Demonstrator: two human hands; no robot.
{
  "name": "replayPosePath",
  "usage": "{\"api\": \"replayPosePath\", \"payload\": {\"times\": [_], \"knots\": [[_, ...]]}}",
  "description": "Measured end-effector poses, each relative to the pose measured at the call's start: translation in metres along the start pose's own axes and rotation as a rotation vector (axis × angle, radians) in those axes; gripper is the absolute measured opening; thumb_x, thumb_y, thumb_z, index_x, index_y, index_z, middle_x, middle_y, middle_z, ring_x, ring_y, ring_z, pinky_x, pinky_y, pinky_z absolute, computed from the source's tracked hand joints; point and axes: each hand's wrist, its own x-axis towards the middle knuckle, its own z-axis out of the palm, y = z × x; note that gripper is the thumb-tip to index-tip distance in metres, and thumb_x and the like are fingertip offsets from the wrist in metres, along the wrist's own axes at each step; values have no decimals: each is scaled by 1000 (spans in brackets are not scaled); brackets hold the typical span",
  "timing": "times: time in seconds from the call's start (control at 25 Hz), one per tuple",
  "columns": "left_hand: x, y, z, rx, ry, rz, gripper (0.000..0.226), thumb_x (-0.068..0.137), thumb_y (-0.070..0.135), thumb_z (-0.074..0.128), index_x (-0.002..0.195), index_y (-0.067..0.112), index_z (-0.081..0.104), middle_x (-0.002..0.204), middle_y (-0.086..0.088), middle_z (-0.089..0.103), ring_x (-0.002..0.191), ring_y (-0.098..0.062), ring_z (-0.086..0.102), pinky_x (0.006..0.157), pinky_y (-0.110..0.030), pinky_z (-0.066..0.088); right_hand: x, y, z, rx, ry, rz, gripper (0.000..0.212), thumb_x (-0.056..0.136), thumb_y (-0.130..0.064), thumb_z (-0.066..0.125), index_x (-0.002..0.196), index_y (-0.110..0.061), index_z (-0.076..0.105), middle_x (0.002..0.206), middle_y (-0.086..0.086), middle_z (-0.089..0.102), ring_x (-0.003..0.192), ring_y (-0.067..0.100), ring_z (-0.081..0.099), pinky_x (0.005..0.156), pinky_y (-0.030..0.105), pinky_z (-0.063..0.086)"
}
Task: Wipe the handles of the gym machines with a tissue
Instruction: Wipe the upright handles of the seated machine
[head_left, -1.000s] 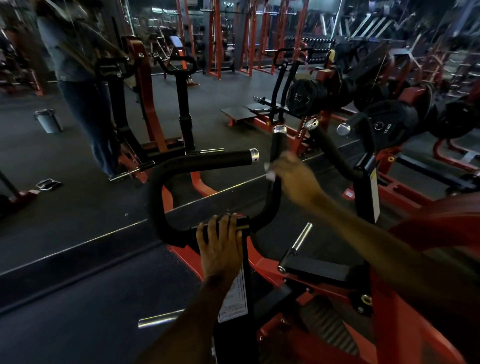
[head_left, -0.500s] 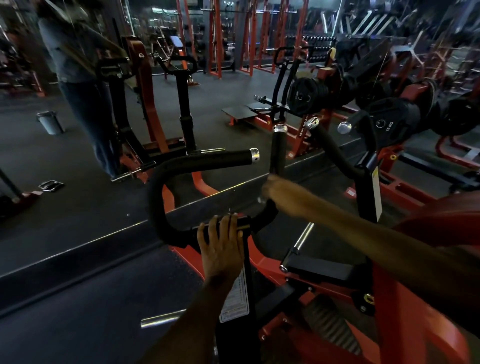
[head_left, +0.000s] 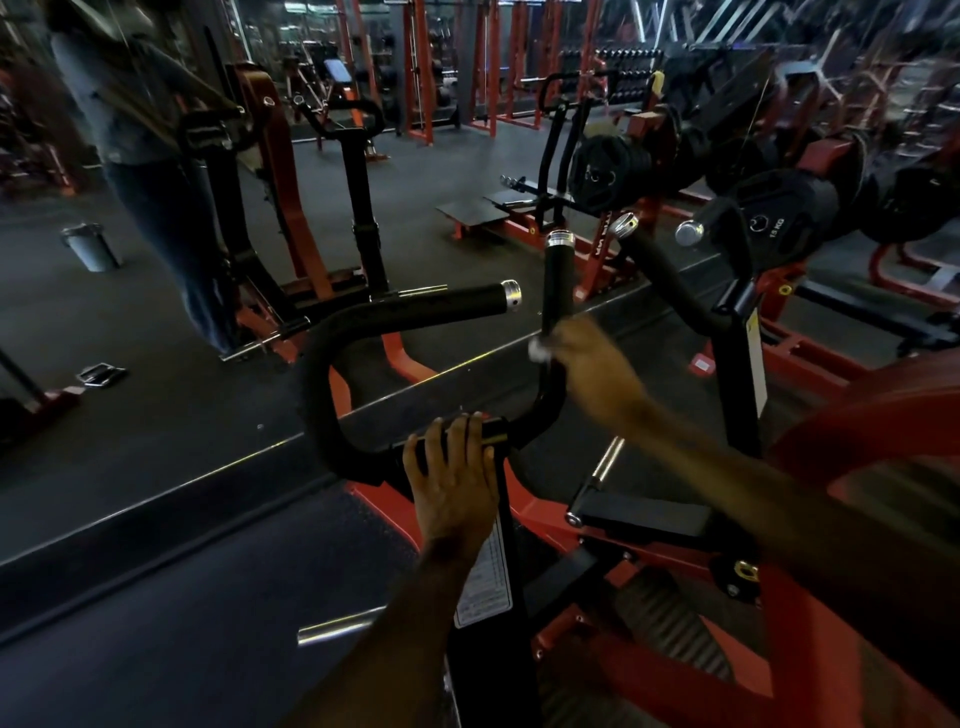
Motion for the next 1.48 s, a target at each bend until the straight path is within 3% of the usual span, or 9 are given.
{"api": "replayPosePath", "payload": {"times": [0.16, 0.32, 0.48, 0.6, 0.72, 0.96, 1.2, 1.36, 1.48], "knots": [[-1, -2, 0, -20, -3, 4, 44, 96, 30, 32, 127, 11, 56, 123, -9, 61, 119, -30, 46, 105, -51, 22, 24, 14, -16, 67, 314, 327, 12, 91, -22, 56, 90, -14, 64, 87, -1, 59, 78, 5, 57, 76, 28, 43], [1, 0, 1, -27, -6, -15, 45, 95, 30, 33, 125, 10, 60, 122, -9, 62, 119, -30, 43, 105, -50, 21, -60, -10, 31, 78, 320, 253, 23, 84, 3, 55, 104, 1, 67, 91, 9, 62, 85, 6, 53, 82, -1, 35], [0, -1, 0, -27, -16, -11, 45, 95, 31, 31, 125, 10, 59, 122, -9, 62, 120, -30, 45, 105, -51, 21, -9, 1, 2, 307, 607, 471, 23, 83, 8, 61, 104, 2, 65, 99, 11, 66, 84, -3, 55, 74, -1, 41], [0, 0, 0, -23, 2, -5, 42, 94, 30, 34, 125, 12, 55, 120, -8, 62, 117, -30, 49, 104, -51, 23, 65, 25, -27, 471, 477, 723, 26, 92, -1, 50, 116, -4, 61, 100, -1, 57, 81, 1, 55, 61, 1, 43], [-1, -1, 2, -25, 19, 2, 42, 93, 30, 35, 124, 11, 57, 119, -8, 63, 117, -30, 48, 104, -51, 23, 68, 15, -12, 454, 436, 761, 19, 95, -7, 47, 98, -4, 65, 87, 3, 60, 74, 8, 57, 57, 9, 42], [-1, -1, 3, -36, -17, -7, 44, 95, 30, 33, 127, 10, 56, 122, -9, 60, 118, -32, 48, 105, -53, 25, -5, 19, 6, 228, 1, 848, 18, 85, -10, 60, 98, -2, 71, 98, 18, 69, 96, 30, 65, 85, 33, 52], [0, -1, 3, -49, 0, -14, 41, 94, 30, 35, 126, 12, 53, 120, -7, 62, 117, -31, 49, 104, -52, 24, 90, 39, -26, 662, 263, 840, 19, 95, -14, 46, 99, -14, 64, 92, 5, 63, 80, 13, 58, 69, 23, 48], [0, 0, 5, -52, 25, -3, 40, 94, 30, 34, 126, 12, 50, 120, -9, 62, 118, -30, 45, 105, -51, 23, 20, 21, 25, 806, 138, 875, 25, 97, -11, 42, 101, -6, 67, 87, 6, 66, 79, 17, 63, 69, 26, 53], [0, -1, 3, -62, 46, 4, 39, 94, 29, 34, 126, 12, 47, 119, -10, 61, 118, -30, 43, 105, -50, 21, -20, 1, 48, 915, 170, 879, 28, 96, -2, 41, 112, -6, 64, 88, 2, 65, 75, 9, 62, 60, 13, 49]]}}
